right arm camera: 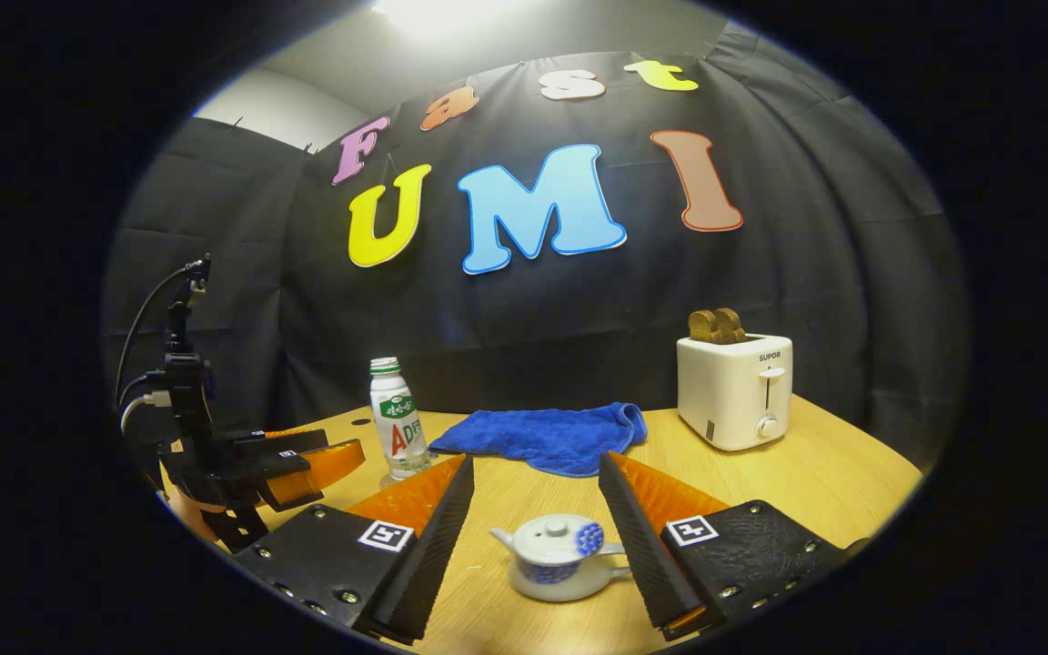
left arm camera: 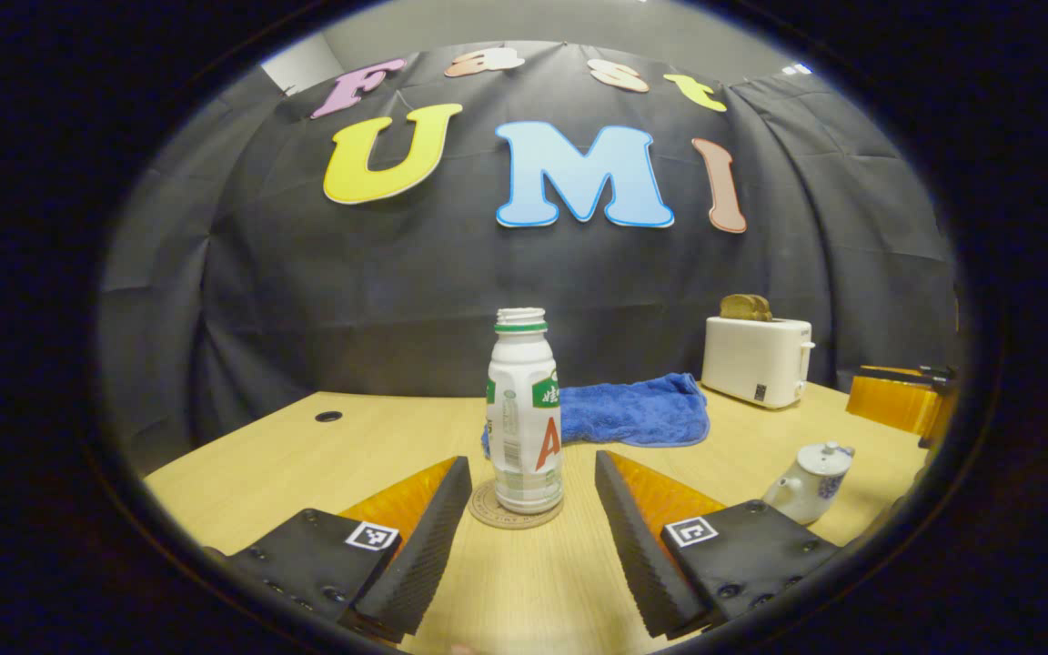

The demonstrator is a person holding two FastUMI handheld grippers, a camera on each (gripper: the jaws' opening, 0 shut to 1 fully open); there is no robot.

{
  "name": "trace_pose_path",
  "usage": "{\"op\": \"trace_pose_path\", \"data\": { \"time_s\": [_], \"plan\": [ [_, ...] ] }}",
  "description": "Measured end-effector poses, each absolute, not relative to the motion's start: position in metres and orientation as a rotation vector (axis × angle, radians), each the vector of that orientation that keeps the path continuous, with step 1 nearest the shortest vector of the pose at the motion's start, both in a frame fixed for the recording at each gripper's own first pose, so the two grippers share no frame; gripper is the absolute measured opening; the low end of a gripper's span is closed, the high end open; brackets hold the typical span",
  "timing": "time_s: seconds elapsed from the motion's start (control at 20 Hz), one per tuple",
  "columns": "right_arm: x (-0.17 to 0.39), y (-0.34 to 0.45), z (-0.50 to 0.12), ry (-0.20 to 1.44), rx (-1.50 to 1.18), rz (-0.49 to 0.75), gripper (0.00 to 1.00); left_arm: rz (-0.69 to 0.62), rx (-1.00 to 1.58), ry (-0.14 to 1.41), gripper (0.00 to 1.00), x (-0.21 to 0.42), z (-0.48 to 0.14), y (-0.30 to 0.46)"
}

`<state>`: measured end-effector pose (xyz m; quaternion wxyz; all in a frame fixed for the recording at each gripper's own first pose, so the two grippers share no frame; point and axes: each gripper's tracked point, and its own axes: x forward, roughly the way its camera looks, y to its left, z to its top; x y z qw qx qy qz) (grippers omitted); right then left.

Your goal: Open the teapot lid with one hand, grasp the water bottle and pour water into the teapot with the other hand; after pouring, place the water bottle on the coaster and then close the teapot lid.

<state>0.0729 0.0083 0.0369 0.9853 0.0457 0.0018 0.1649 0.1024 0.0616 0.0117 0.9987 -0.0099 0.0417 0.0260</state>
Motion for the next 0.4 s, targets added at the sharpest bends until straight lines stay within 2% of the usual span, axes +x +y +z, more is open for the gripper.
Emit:
{"op": "trace_pose_path", "data": {
  "time_s": [0.4],
  "plan": [
    [0.022, 0.011, 0.026, -0.002, 0.054, 0.173, 0.86, 0.068, -0.024, 0.022, 0.96, 0.026, 0.034, 0.038]
  ]
}}
